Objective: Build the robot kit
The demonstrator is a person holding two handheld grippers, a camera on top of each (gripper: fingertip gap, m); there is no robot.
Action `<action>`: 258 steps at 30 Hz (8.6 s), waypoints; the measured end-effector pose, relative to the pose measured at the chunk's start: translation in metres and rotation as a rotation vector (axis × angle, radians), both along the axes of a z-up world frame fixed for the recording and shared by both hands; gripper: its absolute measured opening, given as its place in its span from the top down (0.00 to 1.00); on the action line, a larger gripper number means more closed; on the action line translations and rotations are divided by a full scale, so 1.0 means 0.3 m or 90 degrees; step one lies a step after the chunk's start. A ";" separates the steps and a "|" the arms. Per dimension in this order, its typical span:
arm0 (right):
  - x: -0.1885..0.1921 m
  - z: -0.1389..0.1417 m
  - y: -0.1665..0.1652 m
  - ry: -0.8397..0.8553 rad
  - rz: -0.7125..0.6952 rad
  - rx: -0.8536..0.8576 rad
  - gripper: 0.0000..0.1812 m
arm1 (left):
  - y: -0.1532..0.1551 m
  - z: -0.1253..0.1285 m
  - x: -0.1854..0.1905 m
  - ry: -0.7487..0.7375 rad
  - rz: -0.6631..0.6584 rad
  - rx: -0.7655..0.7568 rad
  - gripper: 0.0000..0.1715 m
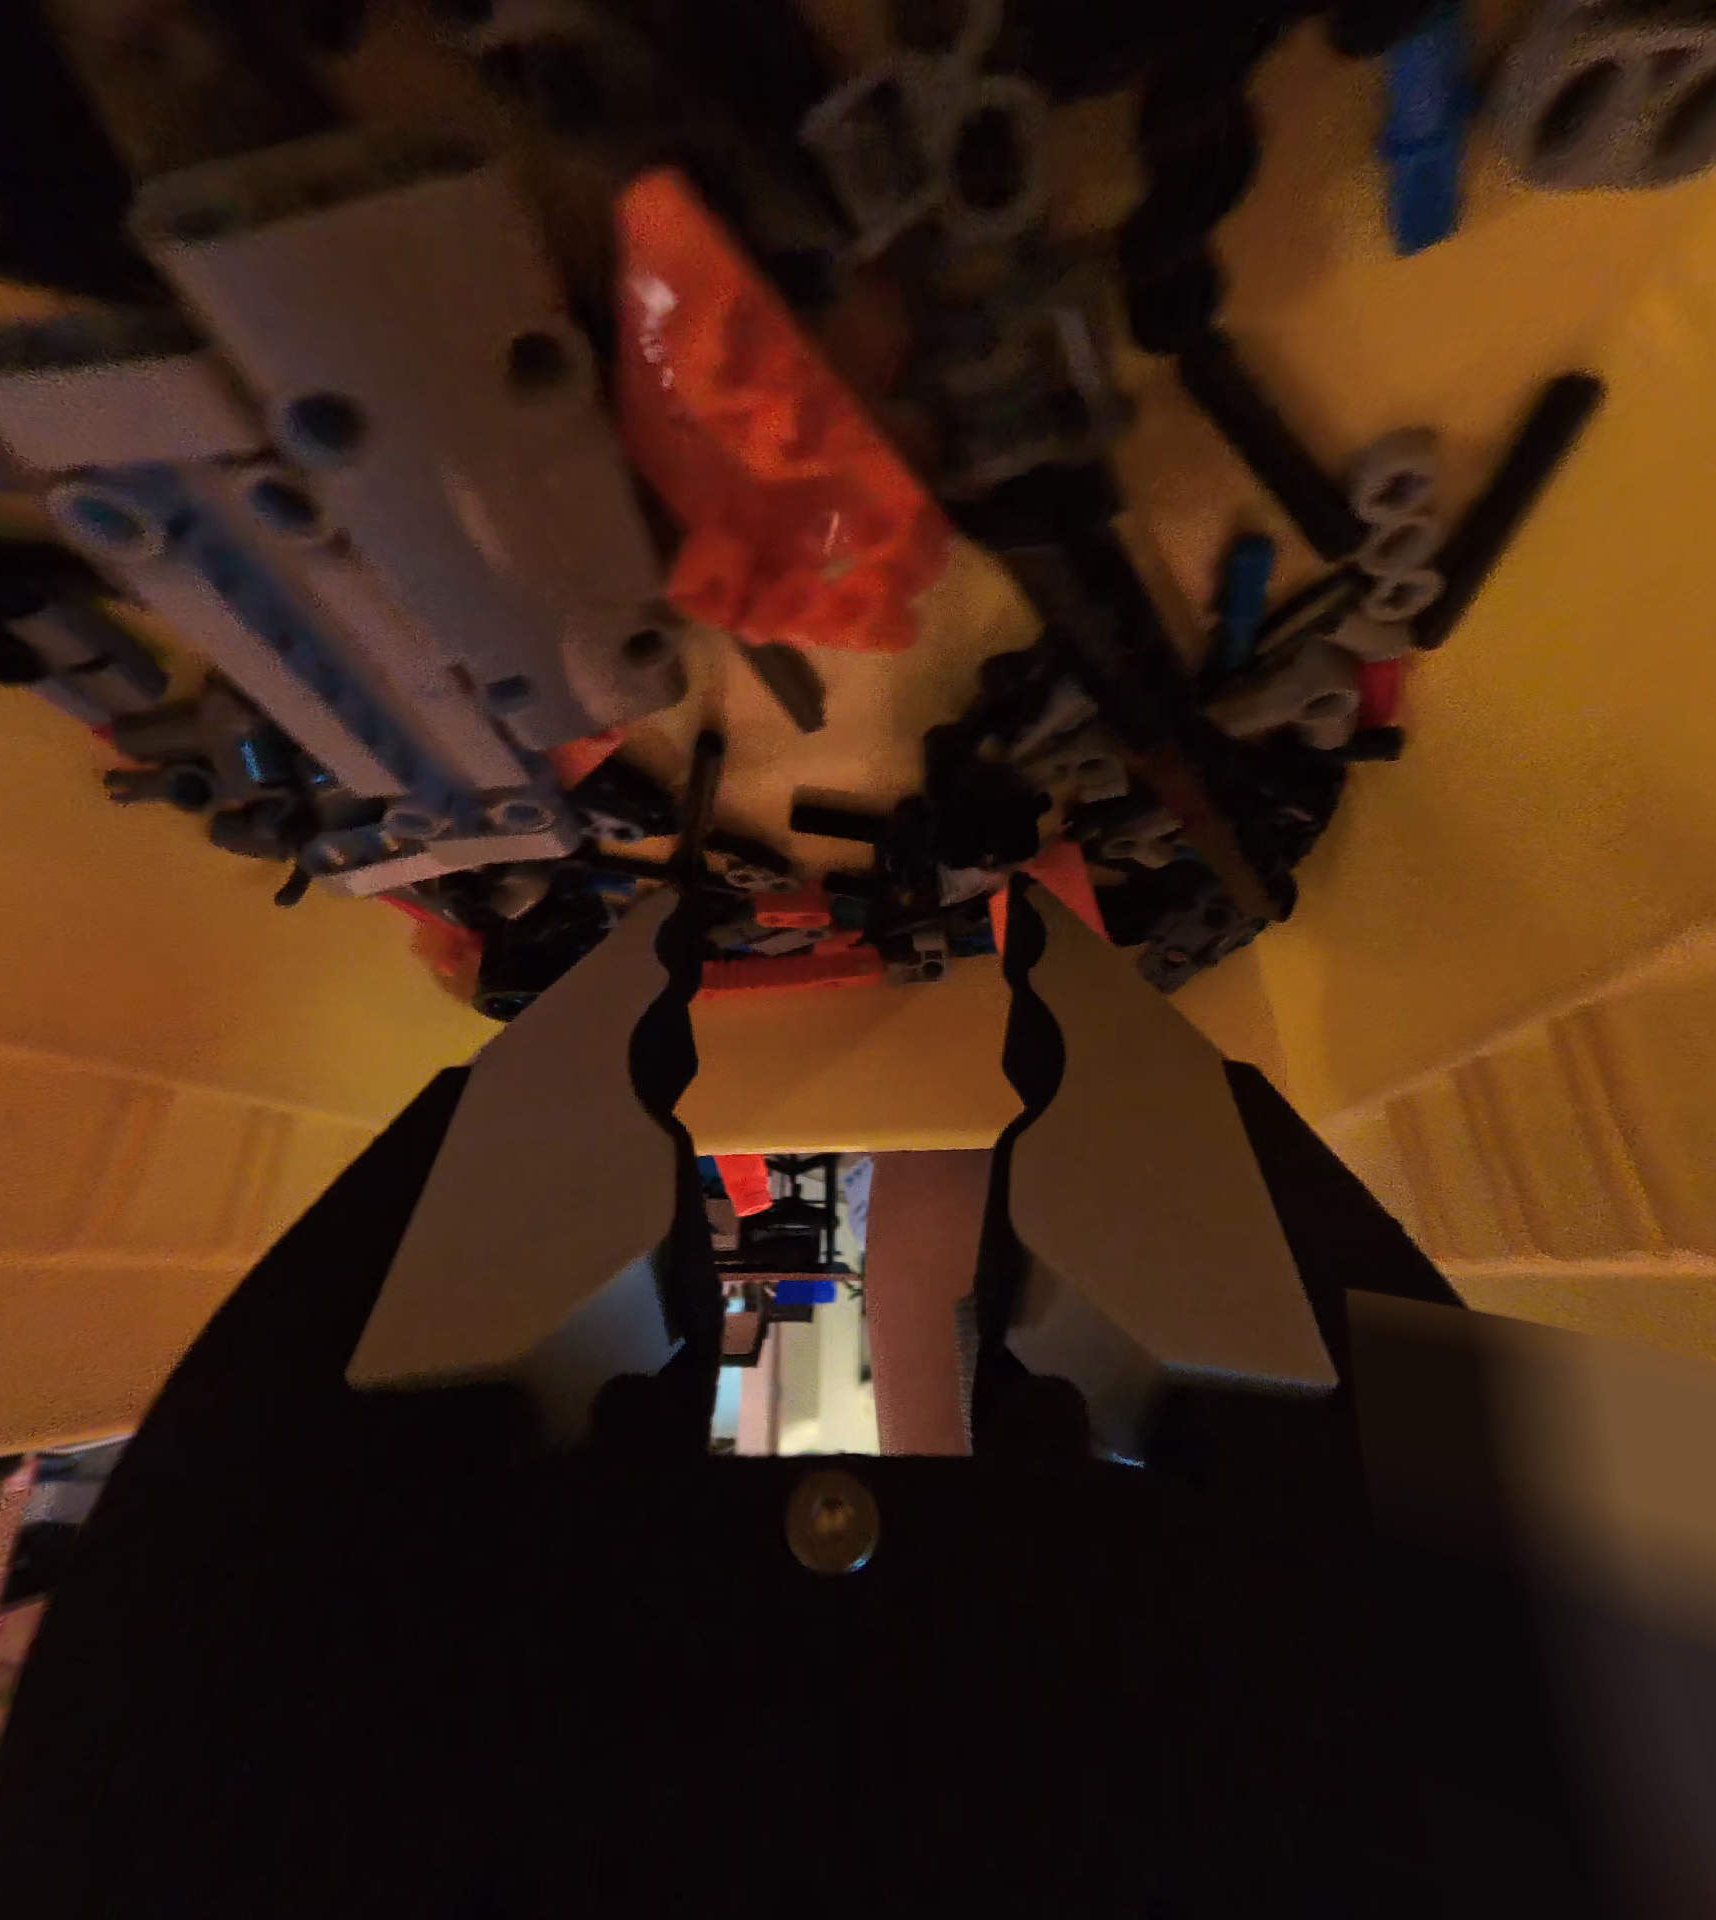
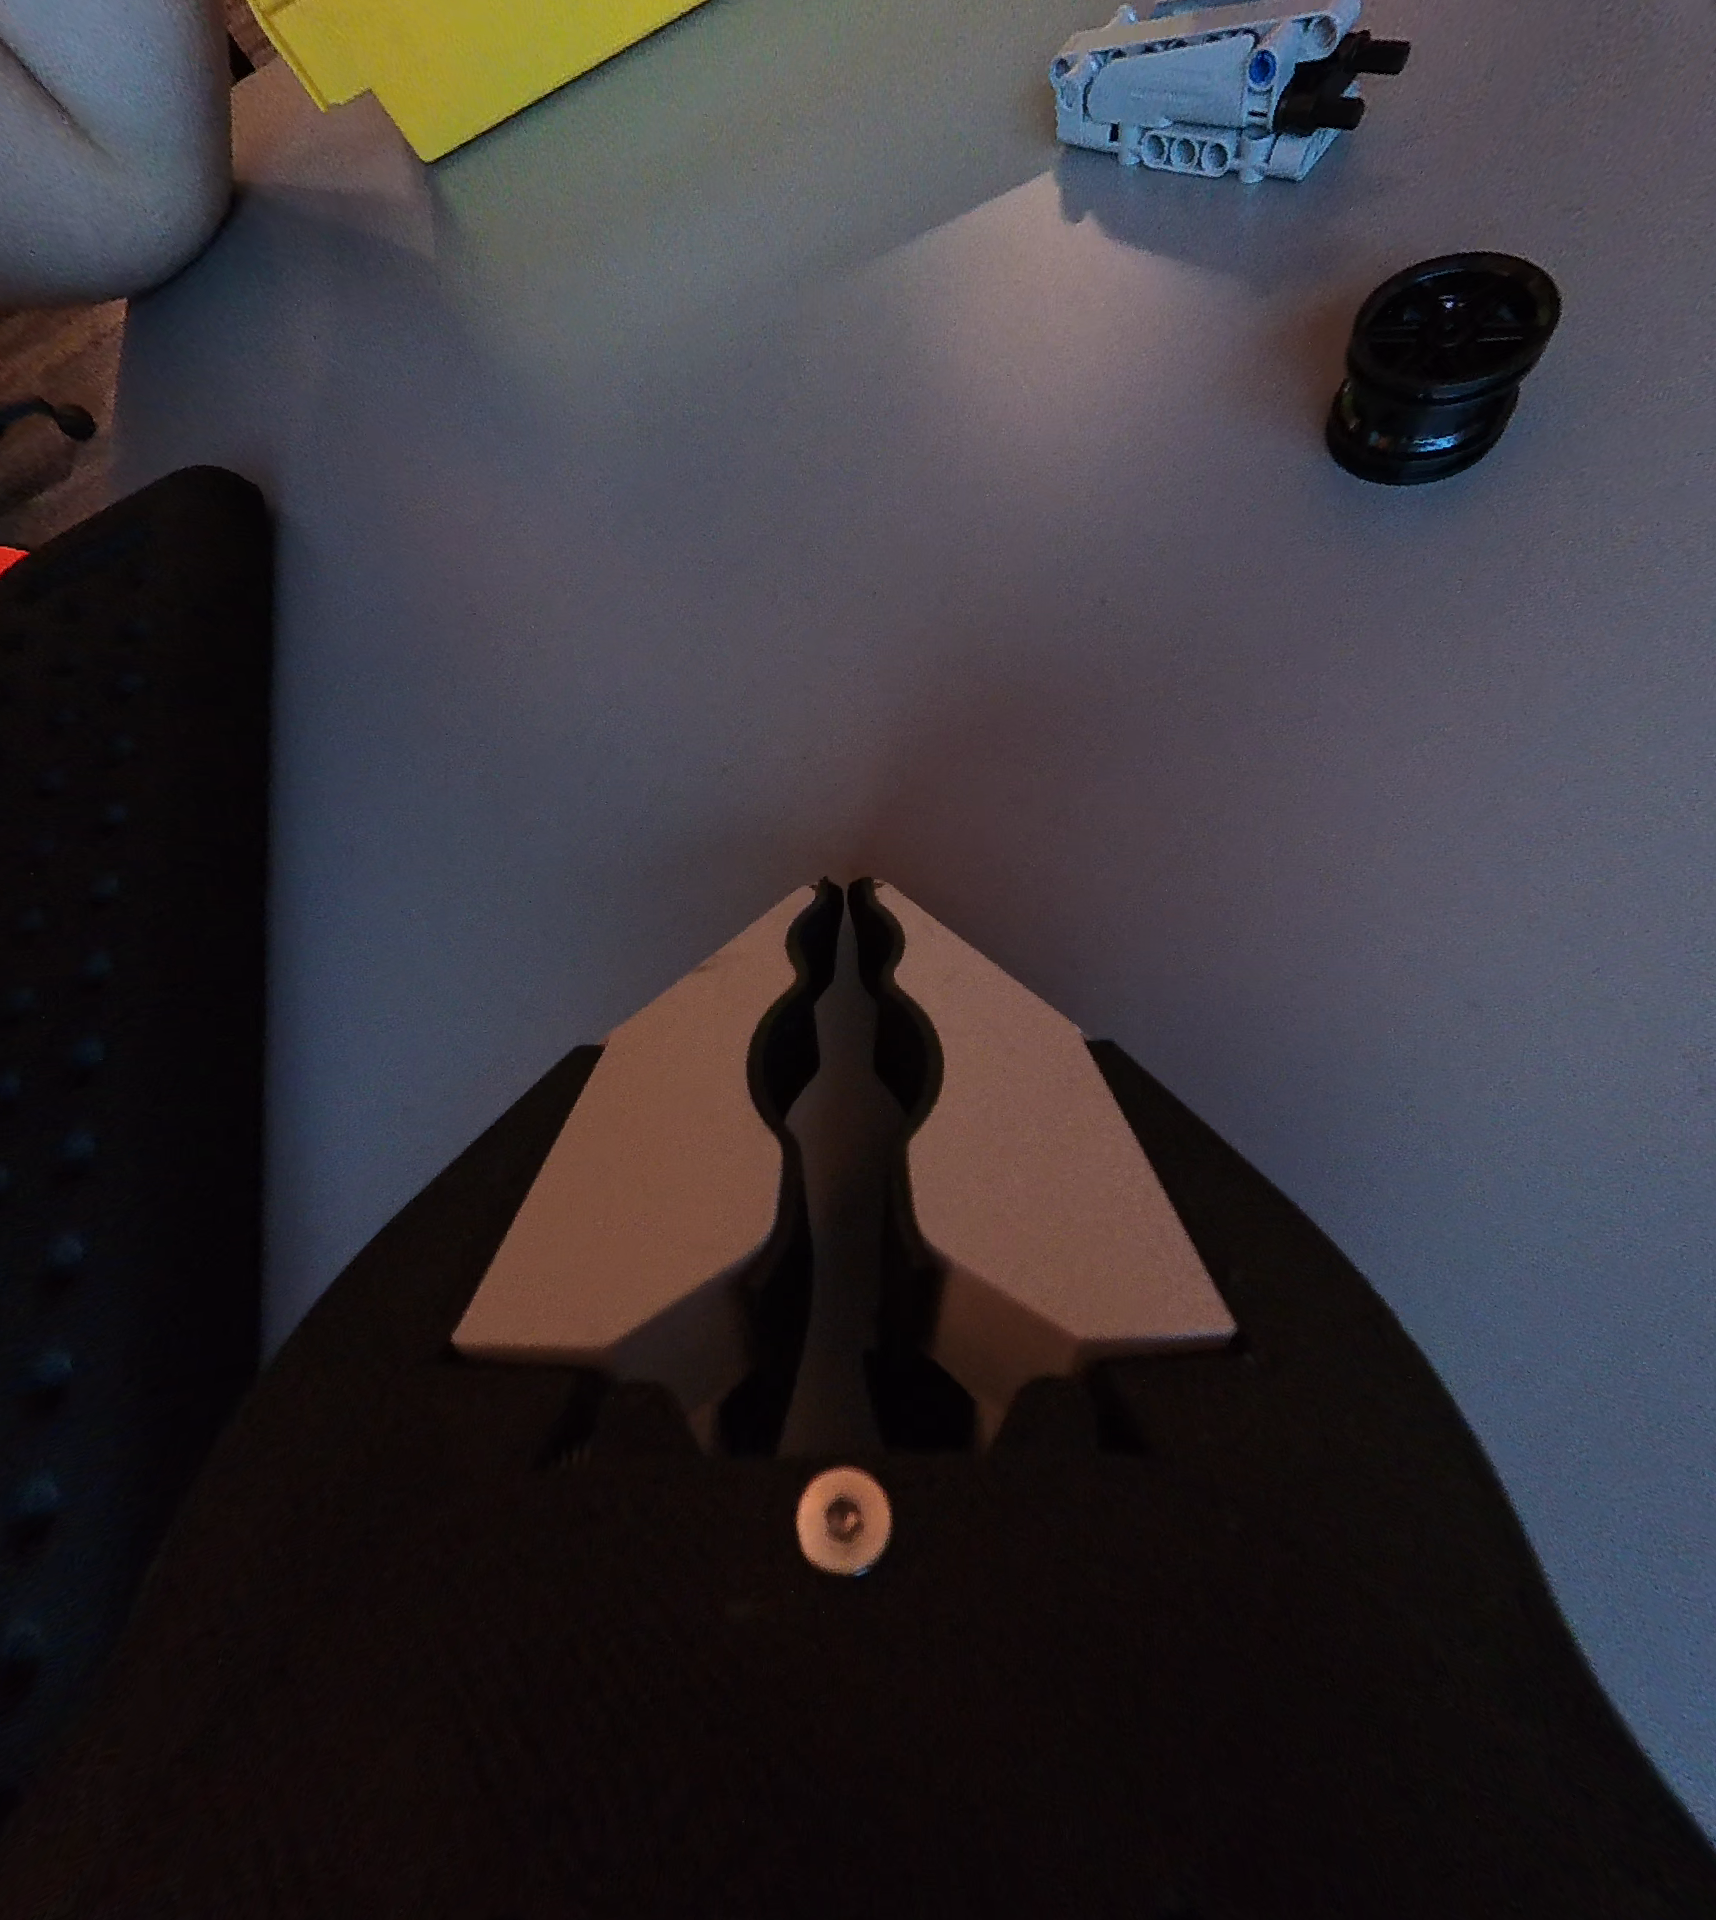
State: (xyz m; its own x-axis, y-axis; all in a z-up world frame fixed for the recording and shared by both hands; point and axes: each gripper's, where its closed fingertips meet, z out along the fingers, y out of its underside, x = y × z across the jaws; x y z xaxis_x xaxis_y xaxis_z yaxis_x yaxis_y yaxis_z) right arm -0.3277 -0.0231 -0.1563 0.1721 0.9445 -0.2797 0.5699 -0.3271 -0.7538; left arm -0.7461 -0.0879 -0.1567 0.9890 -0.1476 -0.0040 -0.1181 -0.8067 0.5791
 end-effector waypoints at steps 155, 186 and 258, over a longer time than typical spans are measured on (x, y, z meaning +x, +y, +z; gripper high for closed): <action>-0.015 0.004 0.002 0.013 -0.004 -0.037 0.98 | -0.034 -0.004 -0.081 0.092 0.025 0.019 0.32; -0.015 0.005 0.000 0.011 -0.003 -0.023 0.96 | 0.002 0.116 -0.058 0.015 0.020 0.165 0.38; -0.013 0.013 -0.012 0.026 -0.001 -0.056 0.93 | 0.309 0.439 0.034 -0.186 -0.069 0.630 0.61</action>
